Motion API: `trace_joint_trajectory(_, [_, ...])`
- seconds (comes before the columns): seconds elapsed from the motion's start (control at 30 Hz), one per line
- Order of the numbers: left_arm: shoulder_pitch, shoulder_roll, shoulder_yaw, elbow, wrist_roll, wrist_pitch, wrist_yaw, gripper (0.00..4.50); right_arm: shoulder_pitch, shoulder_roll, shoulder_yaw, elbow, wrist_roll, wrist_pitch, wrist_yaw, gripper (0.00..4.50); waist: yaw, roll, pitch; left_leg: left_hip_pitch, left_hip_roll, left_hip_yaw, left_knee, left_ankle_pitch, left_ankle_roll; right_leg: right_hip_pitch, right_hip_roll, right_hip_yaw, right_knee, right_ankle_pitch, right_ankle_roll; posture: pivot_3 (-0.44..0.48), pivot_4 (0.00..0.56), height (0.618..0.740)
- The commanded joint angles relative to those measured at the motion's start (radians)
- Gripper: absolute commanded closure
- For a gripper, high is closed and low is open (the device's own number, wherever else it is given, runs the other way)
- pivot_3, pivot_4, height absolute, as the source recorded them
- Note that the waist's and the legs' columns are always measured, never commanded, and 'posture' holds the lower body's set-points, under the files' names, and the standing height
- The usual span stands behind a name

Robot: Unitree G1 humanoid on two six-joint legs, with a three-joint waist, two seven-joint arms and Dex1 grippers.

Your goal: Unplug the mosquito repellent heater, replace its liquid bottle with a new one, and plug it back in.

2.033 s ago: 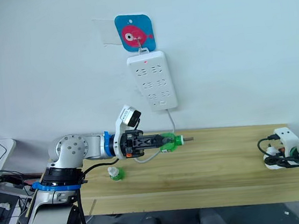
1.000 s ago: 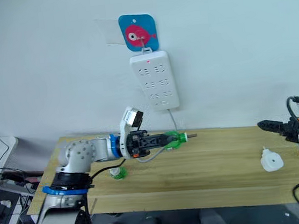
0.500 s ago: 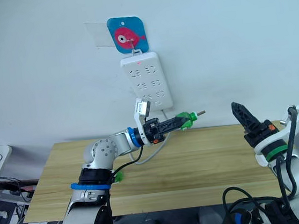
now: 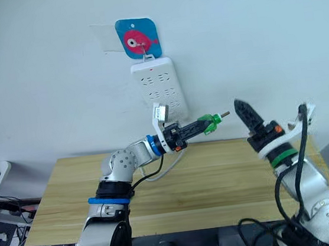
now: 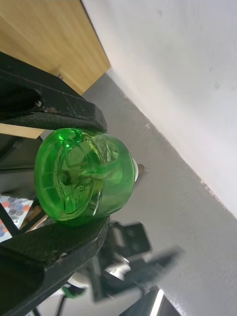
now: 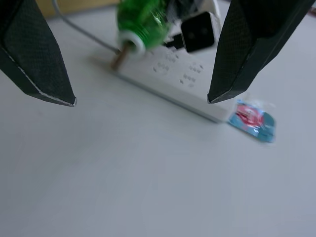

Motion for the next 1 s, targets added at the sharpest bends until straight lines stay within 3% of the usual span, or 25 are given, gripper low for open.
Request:
trace_joint_trajectory(0.03, [-0.016,0.002,0.019,-0.024,-0.002,-0.015,-0.002,2.28,0.086,0.040,0.118,-0.019,0.092,-0.160,-0.042,0.04,0.000,0.000,0.000,0.000,0.000,0.001,0.000,0.000,0.000,0.000,0.000,0.000,0.000,0.000,0.000,-0.058,0.151,0.740])
trace_joint_trajectory(0.43, [-0.031,0.005,0.024,-0.002,0.009,-0.023,-0.011,2.28,0.188,-0.205,0.293,0.002,0.166,-0.410,-0.001,0.04,-0.001,0.000,0.000,0.001,0.000,0.000,0.001,0.000,0.000,0.001,0.001,0.001,0.000,-0.003,0.005,-0.060,0.154,0.740])
trace_joint_trajectory(0.57, [-0.038,0.006,0.027,0.011,0.014,-0.024,-0.015,2.28,0.217,-0.398,0.263,0.122,0.160,-0.350,0.191,0.04,0.000,-0.001,0.000,0.001,0.000,0.001,0.001,0.000,0.000,0.001,0.001,0.001,-0.001,-0.003,0.005,-0.083,0.153,0.740])
trace_joint_trajectory(0.67, [-0.046,0.011,0.029,0.026,0.018,-0.020,-0.025,2.28,0.229,-0.607,0.227,0.286,0.136,-0.245,0.433,0.04,0.000,-0.001,0.001,0.002,0.000,0.001,0.002,0.000,0.000,0.001,0.001,0.001,0.000,-0.003,0.005,-0.103,0.152,0.740])
trace_joint_trajectory(0.8, [-0.059,0.025,0.024,0.053,0.025,-0.014,-0.052,2.28,0.177,-0.802,0.225,0.484,0.079,-0.148,0.648,0.04,-0.004,-0.002,0.001,0.002,-0.001,0.002,0.002,0.000,0.000,0.002,0.001,0.002,0.000,-0.002,0.005,-0.133,0.153,0.740])
trace_joint_trajectory(0.9, [-0.059,0.031,0.022,0.061,0.029,-0.014,-0.065,2.28,0.122,-0.843,0.242,0.545,0.076,-0.111,0.702,0.04,-0.012,-0.002,0.001,0.003,0.000,0.002,0.002,0.000,0.001,0.002,0.001,0.002,0.000,-0.002,0.005,-0.134,0.154,0.740])
trace_joint_trajectory(1.0, [-0.052,0.025,0.038,0.054,0.020,-0.014,-0.054,2.28,0.079,-0.810,0.254,0.547,0.120,-0.103,0.694,0.04,-0.016,-0.003,0.002,0.002,0.000,0.002,0.002,0.000,0.000,0.002,0.002,0.002,0.000,-0.002,0.005,-0.126,0.159,0.740])
